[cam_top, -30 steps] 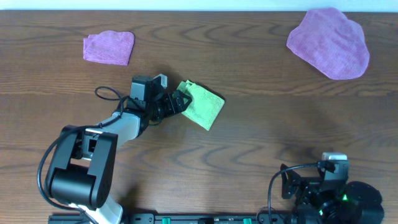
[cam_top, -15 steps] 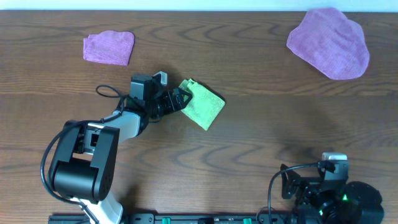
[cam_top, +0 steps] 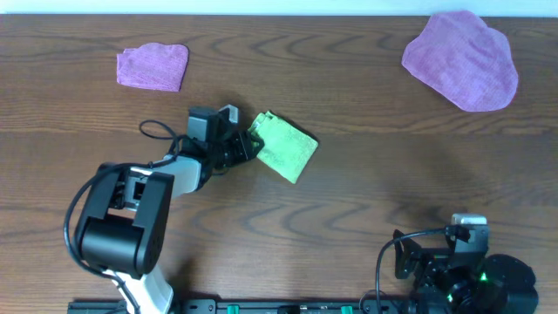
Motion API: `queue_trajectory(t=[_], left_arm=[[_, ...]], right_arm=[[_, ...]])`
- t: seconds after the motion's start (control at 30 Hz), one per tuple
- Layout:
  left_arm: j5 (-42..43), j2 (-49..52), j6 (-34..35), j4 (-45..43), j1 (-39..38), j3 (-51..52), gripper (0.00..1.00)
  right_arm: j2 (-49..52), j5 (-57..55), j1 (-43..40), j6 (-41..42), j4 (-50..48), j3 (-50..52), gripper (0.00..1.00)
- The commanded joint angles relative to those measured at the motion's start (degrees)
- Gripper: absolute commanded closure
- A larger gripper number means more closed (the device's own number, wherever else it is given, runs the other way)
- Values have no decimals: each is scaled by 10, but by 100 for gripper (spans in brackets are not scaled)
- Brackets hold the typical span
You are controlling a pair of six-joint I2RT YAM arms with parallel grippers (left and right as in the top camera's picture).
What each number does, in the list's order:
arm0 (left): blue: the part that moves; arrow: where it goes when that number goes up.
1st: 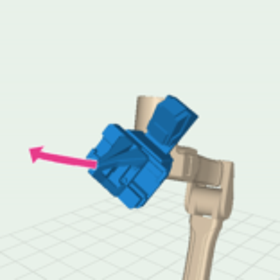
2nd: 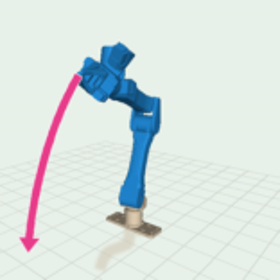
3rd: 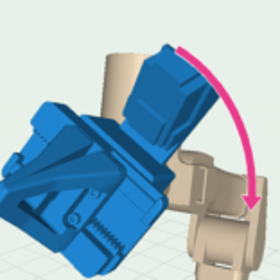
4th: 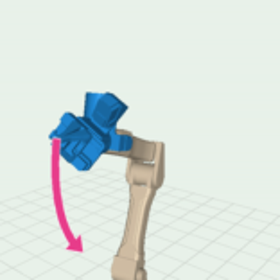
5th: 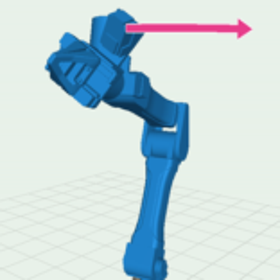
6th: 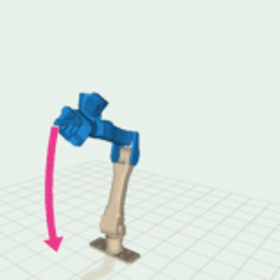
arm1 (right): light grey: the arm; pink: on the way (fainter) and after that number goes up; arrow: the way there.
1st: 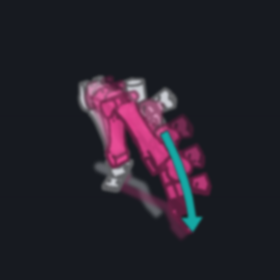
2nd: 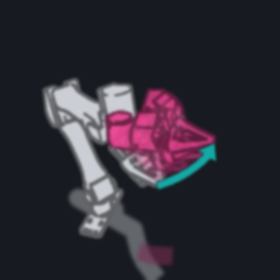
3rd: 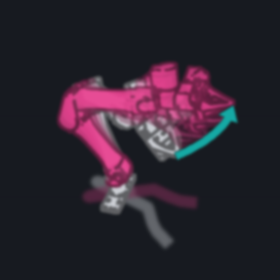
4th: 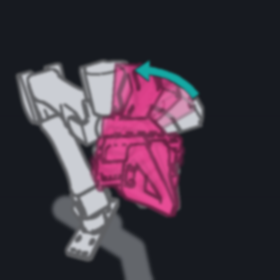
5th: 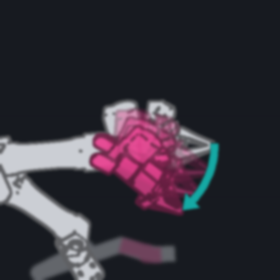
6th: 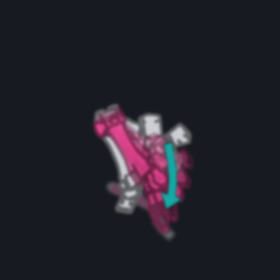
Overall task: Fold the cloth
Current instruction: 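Grasp the folded green cloth's edge with the left gripper, then carry the green cloth with the left gripper onto the small pink cloth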
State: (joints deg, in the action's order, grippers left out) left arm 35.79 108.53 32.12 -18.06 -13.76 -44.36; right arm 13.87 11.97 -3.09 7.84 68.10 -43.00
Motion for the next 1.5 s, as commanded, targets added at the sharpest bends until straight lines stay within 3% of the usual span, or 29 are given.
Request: queue_trajectory(t=[0.0, 0.07, 0.8, 1.2, 1.47], left_arm=[[-47, 62, 3, 45, -17, 47, 86], [-46, 62, 12, 45, -16, 45, 94], [13, 60, 8, 84, -16, -136, 94], [-44, 42, -88, 240, -8, -287, 94], [-47, 42, -95, 256, 40, -318, 94]], right_arm=[[-1, -1, -3, -6, 0, 0, 1], [-1, -1, -3, -6, 0, 0, 1], [-1, -1, -3, -6, 0, 0, 1], [-1, -1, -3, -6, 0, 0, 1], [-1, -1, -3, -6, 0, 0, 1]])
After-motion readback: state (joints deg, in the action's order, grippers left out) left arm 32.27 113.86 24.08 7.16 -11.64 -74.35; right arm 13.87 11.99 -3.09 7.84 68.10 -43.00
